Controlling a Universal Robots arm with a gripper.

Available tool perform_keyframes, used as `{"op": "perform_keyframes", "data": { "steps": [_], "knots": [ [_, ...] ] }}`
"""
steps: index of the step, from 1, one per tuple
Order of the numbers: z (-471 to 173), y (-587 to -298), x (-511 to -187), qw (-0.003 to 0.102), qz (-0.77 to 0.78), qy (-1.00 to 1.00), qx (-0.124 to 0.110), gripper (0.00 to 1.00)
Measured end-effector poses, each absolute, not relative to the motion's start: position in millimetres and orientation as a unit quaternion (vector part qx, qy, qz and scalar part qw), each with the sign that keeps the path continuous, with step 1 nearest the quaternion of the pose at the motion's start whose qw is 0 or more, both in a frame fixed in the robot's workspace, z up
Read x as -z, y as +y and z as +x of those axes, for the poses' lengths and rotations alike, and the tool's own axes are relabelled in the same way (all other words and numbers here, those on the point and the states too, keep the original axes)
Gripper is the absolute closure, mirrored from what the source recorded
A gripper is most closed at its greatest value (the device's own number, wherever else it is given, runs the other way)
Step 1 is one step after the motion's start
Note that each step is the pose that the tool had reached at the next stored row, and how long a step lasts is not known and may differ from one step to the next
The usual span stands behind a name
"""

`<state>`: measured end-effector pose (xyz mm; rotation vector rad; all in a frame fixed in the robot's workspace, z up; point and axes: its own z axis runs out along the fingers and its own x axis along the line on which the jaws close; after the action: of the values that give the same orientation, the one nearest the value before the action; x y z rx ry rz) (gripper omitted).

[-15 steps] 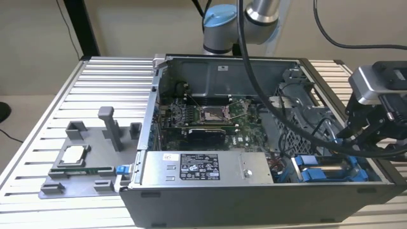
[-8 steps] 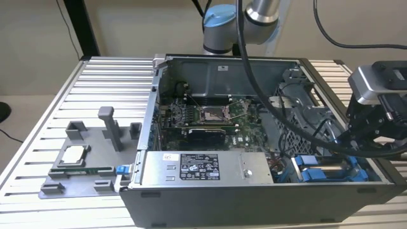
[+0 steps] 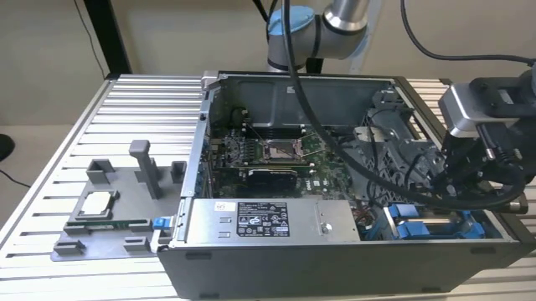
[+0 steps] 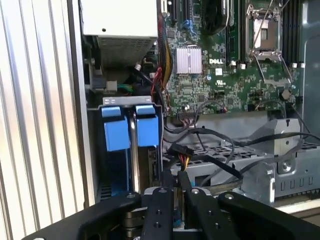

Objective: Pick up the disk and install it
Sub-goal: 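Insert the second disk wire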

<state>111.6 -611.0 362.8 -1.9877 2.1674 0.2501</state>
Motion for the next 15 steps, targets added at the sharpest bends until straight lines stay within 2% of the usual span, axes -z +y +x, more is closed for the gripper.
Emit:
{"op": "perform_keyframes", "data": {
  "steps": [4,9,15],
  "knots": [
    [98,-613,-361,0.101,-0.671,0.730,-0.079,1.00],
    [96,-613,-358,0.122,-0.673,0.727,-0.059,1.00],
    [93,-613,-351,0.124,-0.674,0.726,-0.054,1.00]
  ]
}}
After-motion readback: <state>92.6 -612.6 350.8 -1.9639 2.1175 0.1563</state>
